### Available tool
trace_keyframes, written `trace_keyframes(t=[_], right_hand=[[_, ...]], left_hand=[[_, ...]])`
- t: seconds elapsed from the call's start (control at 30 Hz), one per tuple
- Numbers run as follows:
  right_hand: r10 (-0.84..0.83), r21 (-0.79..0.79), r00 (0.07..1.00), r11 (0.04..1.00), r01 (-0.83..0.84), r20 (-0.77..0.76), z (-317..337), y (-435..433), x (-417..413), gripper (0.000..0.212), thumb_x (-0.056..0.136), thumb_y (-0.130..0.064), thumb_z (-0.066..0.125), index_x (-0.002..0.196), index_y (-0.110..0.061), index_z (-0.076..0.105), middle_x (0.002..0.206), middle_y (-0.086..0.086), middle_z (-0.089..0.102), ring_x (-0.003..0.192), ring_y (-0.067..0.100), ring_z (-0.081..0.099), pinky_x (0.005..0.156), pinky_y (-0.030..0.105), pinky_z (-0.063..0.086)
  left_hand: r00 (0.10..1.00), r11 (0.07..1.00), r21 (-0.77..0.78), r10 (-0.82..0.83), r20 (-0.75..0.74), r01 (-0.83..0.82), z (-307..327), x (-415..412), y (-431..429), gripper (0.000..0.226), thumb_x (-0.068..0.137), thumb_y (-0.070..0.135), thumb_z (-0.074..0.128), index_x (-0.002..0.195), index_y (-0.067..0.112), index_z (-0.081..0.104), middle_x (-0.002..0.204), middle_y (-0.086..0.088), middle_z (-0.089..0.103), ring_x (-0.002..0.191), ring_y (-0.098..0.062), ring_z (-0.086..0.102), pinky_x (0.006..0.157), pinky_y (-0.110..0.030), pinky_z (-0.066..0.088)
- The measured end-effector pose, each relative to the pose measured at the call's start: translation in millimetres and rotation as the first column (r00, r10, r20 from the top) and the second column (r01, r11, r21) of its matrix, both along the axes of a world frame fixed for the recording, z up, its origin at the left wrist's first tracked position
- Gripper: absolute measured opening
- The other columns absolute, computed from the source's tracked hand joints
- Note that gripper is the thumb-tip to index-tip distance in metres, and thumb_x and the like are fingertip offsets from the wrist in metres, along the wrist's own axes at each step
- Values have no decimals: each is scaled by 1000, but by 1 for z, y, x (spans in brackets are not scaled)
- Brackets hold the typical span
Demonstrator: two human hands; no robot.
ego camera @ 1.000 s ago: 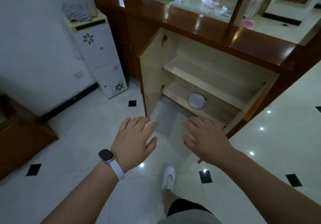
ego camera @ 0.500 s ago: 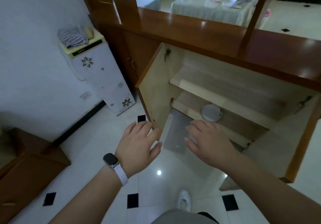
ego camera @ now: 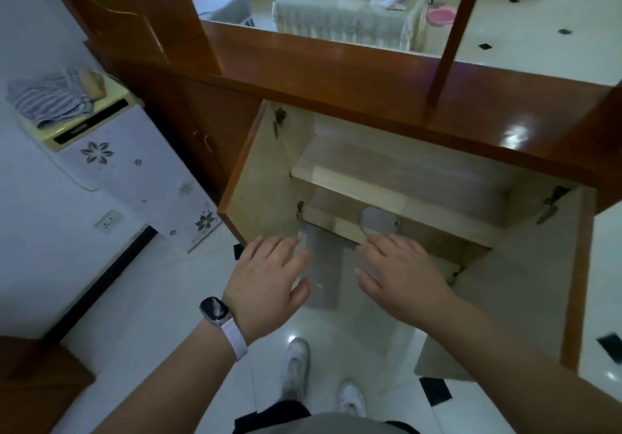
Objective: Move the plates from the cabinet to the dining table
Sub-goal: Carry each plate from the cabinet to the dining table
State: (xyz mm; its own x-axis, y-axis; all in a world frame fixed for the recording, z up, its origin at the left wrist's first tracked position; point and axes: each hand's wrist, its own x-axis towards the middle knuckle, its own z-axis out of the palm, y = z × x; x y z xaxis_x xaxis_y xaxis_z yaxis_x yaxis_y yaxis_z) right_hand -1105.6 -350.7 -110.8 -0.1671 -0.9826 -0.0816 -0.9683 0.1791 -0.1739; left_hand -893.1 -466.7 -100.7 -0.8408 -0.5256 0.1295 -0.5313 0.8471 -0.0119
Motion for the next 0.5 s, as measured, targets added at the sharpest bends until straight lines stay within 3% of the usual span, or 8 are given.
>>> trace_keyframes(t=[0.17,0.5], right_hand=[[-135,-6,989,991,135,-58,-2,-19,-14,53,90,-50,32,118,-19,65,120,5,65,109,27,59,94,42,46],[-422,-88,898,906,414,-121,10,-64,-36,42,88,-46,44,110,-19,67,113,2,66,105,25,61,91,38,48]], left_hand=[[990,990,23,-140,9,140,-7,-33,-43,43,82,39,58,119,19,63,120,-9,64,111,-29,59,99,-47,44],[928,929,35,-365,-74,368,-18,-97,-145,38,82,39,55,113,19,66,115,-8,66,109,-30,60,99,-48,43]])
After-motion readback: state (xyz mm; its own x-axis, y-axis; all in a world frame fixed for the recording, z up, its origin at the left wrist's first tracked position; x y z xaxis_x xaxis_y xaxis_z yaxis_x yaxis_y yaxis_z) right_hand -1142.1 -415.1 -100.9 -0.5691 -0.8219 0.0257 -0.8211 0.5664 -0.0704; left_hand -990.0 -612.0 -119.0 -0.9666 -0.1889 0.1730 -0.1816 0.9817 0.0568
